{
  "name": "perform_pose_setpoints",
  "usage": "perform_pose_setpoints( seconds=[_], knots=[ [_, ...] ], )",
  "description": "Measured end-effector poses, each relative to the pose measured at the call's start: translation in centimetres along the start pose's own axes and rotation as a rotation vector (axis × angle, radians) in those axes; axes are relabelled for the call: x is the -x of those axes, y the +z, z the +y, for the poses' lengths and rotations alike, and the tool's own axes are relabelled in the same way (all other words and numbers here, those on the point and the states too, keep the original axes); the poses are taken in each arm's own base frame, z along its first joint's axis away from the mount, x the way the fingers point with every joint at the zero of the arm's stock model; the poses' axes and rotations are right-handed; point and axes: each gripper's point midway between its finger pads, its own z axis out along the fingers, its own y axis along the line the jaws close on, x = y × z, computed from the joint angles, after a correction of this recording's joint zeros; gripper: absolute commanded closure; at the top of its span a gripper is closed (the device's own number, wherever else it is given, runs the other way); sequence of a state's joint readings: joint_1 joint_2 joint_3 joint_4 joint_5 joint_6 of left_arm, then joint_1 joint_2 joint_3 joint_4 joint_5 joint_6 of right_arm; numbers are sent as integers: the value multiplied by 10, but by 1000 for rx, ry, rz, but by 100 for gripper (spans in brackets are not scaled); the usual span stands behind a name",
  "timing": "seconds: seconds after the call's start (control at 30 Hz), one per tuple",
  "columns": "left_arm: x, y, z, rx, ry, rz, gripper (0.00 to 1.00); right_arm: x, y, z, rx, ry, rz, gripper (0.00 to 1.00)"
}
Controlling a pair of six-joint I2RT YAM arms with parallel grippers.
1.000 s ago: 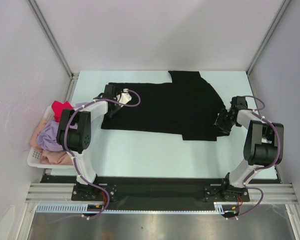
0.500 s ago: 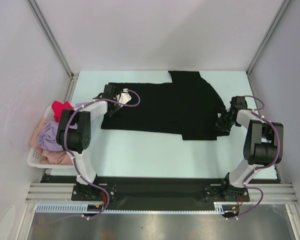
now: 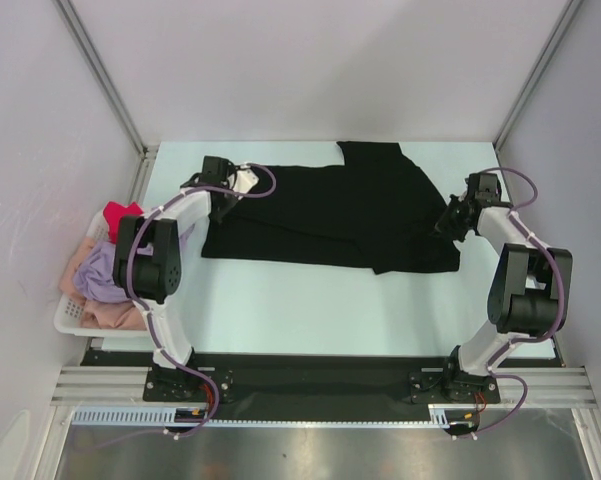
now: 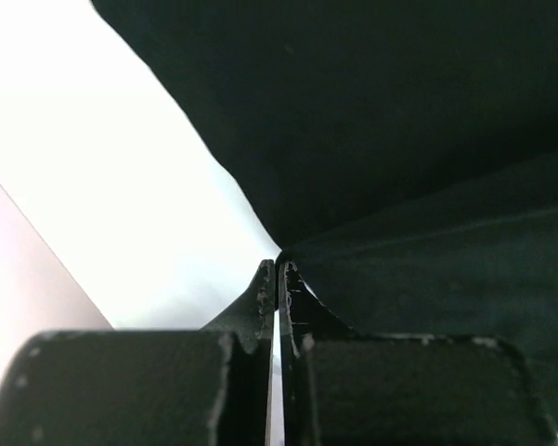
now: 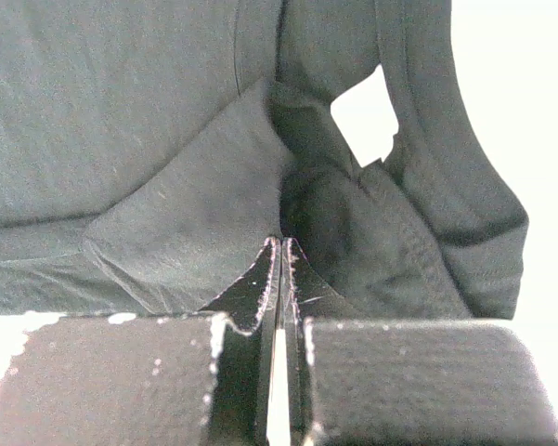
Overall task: Fold and stack the t-shirts
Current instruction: Fold the tshirt
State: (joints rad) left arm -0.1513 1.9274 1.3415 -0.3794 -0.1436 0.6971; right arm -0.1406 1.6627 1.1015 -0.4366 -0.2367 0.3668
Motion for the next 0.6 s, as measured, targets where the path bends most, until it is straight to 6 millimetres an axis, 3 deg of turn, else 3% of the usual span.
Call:
perform_pose_setpoints(
  seconds=[0.13, 0.6],
  knots=[
    [9, 6, 10, 8, -37, -14, 98, 12, 6, 3, 13, 14, -16, 100],
    [0, 34, -1, -39, -64, 60, 85, 49, 46, 12, 48, 107, -39, 100]
  ],
)
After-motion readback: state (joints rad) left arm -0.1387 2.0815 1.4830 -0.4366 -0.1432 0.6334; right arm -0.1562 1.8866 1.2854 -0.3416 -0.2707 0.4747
